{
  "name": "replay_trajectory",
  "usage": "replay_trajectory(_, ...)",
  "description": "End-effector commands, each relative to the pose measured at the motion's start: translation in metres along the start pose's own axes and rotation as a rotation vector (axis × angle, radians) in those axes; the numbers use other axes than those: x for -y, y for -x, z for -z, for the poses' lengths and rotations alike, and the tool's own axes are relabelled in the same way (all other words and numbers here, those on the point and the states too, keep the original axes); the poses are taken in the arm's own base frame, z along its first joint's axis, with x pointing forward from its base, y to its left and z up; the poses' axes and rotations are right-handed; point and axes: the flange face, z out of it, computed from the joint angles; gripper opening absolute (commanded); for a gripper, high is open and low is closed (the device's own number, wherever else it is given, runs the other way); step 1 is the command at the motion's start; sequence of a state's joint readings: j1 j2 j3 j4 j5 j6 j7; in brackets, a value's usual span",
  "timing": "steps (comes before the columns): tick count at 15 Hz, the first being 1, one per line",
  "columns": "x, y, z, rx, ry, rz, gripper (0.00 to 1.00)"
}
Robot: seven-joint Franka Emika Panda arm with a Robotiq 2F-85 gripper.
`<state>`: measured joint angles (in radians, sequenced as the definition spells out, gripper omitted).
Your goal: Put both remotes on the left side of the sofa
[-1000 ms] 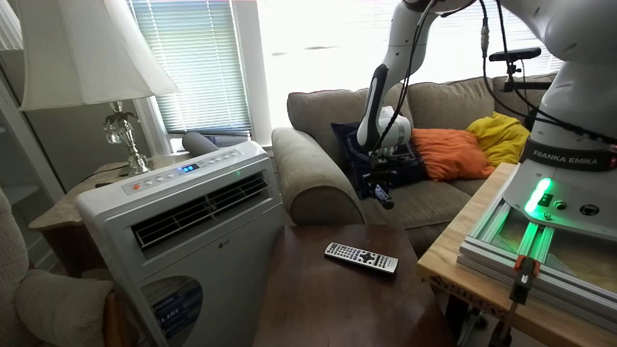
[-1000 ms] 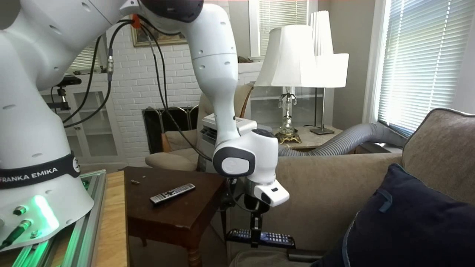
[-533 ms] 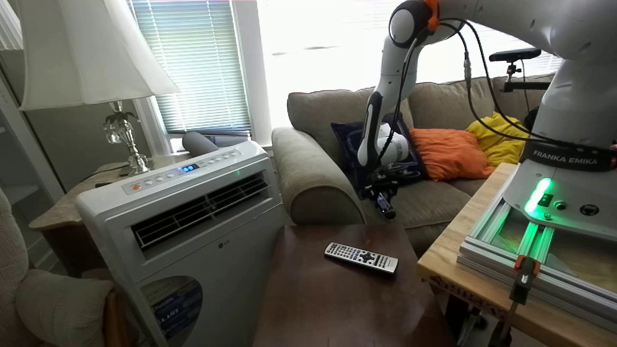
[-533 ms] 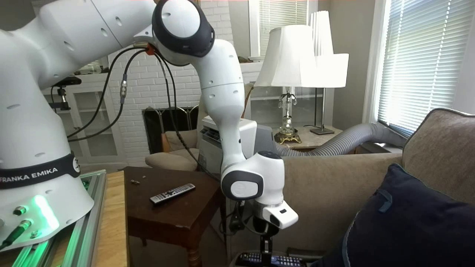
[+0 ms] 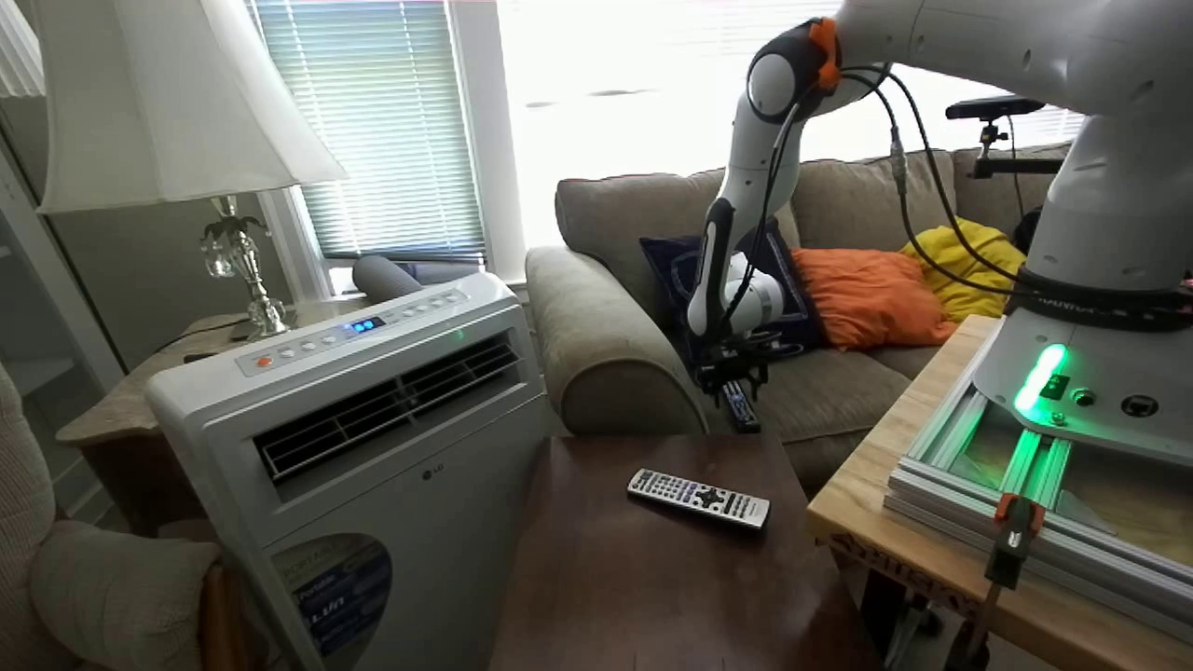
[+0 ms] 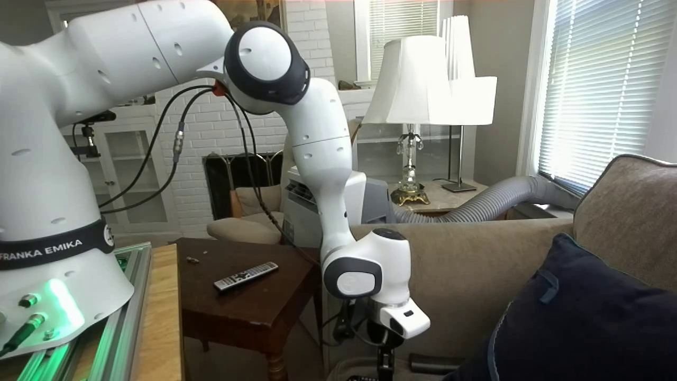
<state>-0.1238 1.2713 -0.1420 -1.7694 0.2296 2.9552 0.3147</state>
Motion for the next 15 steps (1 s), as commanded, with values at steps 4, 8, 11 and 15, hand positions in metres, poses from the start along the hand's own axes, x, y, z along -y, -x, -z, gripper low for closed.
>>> replay_trajectory(4, -0.023, 0.030, 0.043, 0.092, 0.181, -0.046, 1.00)
replay_trajectory(8, -0.048, 0.053, 0.079, 0.117, 0.300, -0.012, 1.00)
replay_trajectory(11, -0.055, 0.078, 0.102, 0.104, 0.288, 0.089, 1.00)
replay_trajectory(15, -0.059, 0.125, 0.132, 0.089, 0.263, 0.250, 1.00)
